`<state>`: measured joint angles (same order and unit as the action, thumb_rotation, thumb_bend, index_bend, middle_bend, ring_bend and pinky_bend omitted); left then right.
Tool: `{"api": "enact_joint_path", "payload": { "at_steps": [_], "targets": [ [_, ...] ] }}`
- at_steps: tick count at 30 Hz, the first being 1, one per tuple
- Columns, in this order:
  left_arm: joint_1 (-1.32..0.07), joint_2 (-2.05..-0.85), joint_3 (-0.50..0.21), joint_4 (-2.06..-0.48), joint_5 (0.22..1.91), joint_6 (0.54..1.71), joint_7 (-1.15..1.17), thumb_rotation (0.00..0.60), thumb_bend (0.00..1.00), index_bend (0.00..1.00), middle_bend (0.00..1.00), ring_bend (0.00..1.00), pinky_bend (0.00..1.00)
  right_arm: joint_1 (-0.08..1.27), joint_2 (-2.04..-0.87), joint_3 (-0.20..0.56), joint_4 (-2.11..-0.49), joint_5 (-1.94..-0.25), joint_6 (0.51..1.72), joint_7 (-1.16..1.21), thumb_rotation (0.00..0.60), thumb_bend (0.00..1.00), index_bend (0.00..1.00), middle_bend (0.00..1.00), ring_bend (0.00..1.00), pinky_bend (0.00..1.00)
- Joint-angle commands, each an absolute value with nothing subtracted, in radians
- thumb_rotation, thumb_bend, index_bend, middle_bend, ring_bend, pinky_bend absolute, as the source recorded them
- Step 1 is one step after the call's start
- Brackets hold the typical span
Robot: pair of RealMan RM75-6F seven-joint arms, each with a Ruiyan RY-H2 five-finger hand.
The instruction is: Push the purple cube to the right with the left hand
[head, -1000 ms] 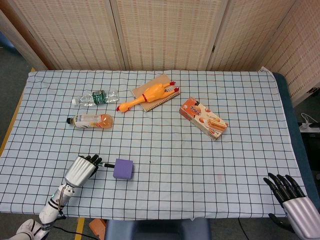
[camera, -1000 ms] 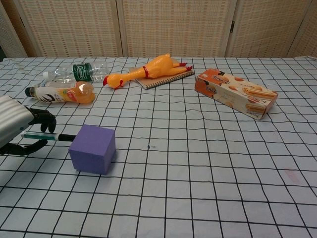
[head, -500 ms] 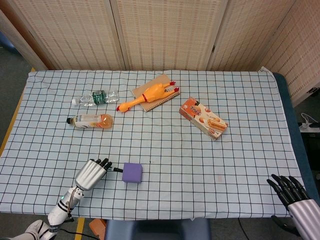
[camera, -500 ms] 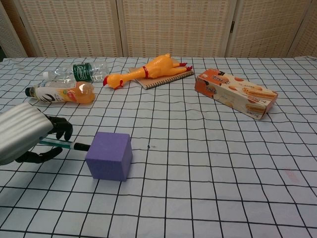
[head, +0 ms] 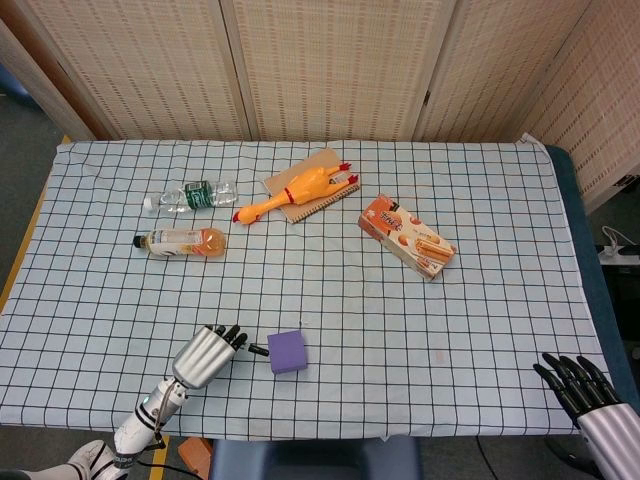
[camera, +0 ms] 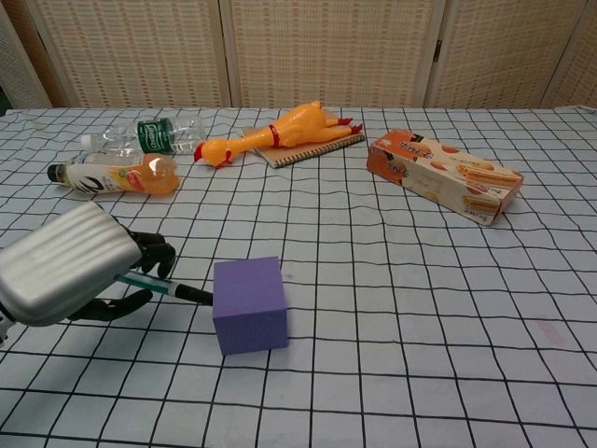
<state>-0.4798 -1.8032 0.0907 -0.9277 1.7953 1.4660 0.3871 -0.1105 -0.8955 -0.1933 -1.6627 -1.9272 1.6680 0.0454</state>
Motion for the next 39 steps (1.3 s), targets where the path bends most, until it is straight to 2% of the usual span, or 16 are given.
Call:
{"api": "enact_joint_path", "payload": {
  "at_steps": [1,10,39],
  "targets": [
    [-0.493,-1.807,0.077,-0.955,1.794,1.448,0.411,0.600,0.60,0.79,0.82,0.77,0.98,-0.114,-0.894,-0.194,-1.659,-1.929,1.677,0.052,0.600,0.10,0.00,0.00,0.00,0.00],
    [-0.524,-1.819,0.043,-1.019,1.780,1.393,0.476,0.600,0.60,0.79,0.82,0.77,0.97,-0.127,-0.886,-0.191,-1.647,-1.926,1.712,0.079,0.600,0.10,0.00,0.00,0.00,0.00],
    [-0.609,-1.917,0.010,-1.061,1.792,1.284,0.575,0.600,0.60,0.79,0.82,0.77,0.97,-0.151,-0.880,-0.181,-1.623,-1.921,1.768,0.125,0.600,0.10,0.00,0.00,0.00,0.00]
  ]
}}
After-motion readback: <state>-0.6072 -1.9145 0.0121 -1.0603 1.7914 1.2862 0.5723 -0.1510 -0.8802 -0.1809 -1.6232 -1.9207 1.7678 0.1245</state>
